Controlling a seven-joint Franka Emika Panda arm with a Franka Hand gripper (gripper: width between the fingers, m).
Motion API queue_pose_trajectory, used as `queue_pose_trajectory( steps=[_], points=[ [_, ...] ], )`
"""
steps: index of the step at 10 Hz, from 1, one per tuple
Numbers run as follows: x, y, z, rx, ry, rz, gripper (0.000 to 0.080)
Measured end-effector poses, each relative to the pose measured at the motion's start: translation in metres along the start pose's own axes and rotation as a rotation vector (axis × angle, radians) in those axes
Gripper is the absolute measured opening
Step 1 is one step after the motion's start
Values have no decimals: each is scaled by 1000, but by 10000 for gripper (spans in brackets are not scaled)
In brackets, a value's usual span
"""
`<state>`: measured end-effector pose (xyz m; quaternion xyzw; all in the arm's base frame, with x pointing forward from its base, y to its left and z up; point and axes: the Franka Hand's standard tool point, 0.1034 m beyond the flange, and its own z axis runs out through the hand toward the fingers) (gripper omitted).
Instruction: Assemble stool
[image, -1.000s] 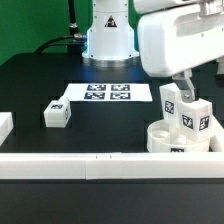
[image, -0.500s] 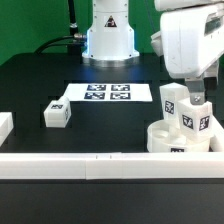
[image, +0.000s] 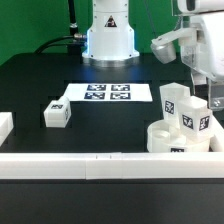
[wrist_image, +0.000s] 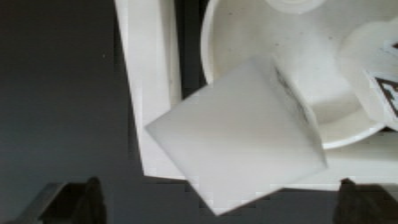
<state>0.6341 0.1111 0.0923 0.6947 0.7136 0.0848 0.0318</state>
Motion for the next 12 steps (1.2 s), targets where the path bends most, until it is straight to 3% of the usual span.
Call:
queue_pose_trajectory(
  steps=[5, 9, 10, 11, 12],
  points=[
    [-5, -4, 6, 8, -22, -294, 649],
    [-10, -8, 11, 21, -23, -316, 626],
    [-11, -8, 12, 25, -23, -313, 444],
    [-12, -7, 11, 21, -24, -312, 351],
    [-12, -6, 11, 21, -24, -311, 351]
  ],
)
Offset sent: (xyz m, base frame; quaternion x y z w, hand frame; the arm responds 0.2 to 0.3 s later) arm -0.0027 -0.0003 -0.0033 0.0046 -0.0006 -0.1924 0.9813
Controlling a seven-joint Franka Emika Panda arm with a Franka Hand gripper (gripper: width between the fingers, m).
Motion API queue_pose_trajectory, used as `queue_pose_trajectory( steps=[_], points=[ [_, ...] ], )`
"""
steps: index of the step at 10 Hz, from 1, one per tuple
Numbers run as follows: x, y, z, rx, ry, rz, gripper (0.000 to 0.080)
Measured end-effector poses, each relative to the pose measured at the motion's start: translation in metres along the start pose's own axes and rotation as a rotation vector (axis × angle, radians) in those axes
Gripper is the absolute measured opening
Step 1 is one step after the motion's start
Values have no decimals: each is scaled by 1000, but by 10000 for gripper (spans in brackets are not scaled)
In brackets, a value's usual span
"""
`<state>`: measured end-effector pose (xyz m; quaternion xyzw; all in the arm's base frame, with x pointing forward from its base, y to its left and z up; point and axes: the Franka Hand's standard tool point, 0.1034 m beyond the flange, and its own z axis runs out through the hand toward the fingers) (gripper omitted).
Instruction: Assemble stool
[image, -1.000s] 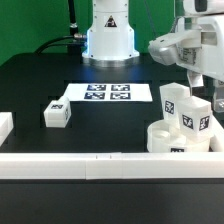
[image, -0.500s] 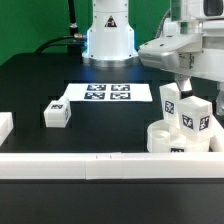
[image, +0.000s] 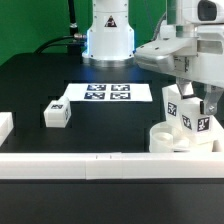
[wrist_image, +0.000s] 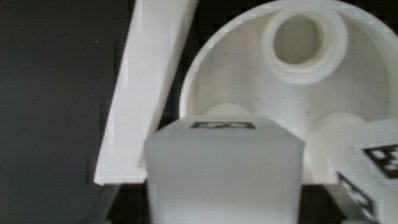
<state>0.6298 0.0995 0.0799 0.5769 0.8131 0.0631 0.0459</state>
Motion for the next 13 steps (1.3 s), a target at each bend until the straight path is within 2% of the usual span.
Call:
queue_pose_trajectory(
  steps=[3, 4, 5, 13],
  points=[
    [0, 0, 0, 1, 1, 42, 350],
    [-1, -1, 0, 26, 3, 186, 350],
    [-1, -1, 1, 30, 8, 329, 349],
    [5, 0, 1, 33, 10, 900, 349]
  ],
)
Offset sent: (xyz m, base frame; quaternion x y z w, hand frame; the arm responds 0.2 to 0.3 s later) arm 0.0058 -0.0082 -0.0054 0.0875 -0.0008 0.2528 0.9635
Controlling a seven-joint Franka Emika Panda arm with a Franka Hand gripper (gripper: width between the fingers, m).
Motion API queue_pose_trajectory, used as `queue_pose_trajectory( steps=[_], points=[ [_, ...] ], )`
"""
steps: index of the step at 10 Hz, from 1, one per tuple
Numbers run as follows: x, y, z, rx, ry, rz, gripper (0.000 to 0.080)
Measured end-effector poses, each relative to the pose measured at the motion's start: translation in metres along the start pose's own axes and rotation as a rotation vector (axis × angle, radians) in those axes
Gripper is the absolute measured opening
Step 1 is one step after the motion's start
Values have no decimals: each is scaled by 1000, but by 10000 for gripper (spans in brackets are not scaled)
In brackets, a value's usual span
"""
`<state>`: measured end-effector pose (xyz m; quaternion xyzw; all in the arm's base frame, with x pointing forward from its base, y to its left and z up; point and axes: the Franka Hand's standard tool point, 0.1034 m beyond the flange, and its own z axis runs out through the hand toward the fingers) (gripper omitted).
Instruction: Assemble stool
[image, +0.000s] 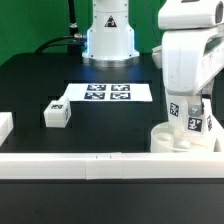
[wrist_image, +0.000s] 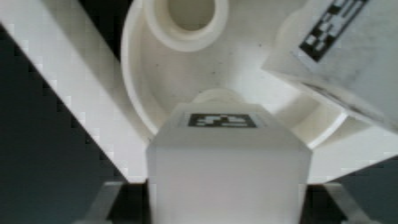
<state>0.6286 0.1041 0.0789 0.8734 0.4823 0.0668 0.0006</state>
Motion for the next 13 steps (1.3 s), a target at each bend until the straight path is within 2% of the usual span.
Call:
queue_pose_trajectory(
  steps=[4, 10, 13],
  points=[
    [7, -12, 5, 45, 39, 503, 343],
    [6, -10, 4, 62, 36, 883, 343],
    [5, -11, 4, 80, 57, 1248, 343]
  ],
)
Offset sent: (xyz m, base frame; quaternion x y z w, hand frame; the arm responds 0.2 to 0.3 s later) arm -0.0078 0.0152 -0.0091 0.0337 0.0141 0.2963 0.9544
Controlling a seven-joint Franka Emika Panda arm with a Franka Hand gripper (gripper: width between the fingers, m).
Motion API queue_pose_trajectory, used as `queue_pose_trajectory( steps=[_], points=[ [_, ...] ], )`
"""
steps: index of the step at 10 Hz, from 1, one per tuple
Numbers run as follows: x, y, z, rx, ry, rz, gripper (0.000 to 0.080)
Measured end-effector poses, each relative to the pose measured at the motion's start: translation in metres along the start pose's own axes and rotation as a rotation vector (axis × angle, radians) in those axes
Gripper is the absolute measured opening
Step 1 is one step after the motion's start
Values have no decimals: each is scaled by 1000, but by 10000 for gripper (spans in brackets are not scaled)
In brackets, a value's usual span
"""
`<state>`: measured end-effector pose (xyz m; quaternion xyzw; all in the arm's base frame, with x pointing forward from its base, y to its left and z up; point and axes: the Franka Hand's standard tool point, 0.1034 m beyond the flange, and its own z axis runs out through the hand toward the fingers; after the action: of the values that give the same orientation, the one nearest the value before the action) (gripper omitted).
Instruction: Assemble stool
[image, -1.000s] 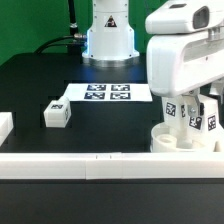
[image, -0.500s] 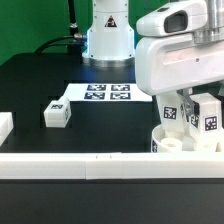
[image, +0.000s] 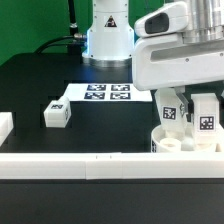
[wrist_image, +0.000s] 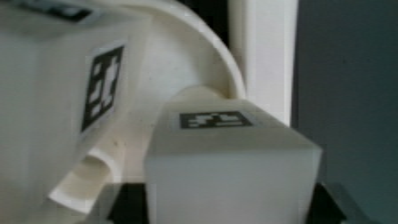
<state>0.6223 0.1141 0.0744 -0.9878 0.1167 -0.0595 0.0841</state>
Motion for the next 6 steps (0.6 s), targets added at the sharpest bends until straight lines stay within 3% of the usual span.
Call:
queue_pose_trajectory(
  steps=[3, 6],
  points=[
    [-1, -1, 1, -8, 5, 249, 343],
    [0, 0, 1, 6, 0, 395, 343]
  ],
)
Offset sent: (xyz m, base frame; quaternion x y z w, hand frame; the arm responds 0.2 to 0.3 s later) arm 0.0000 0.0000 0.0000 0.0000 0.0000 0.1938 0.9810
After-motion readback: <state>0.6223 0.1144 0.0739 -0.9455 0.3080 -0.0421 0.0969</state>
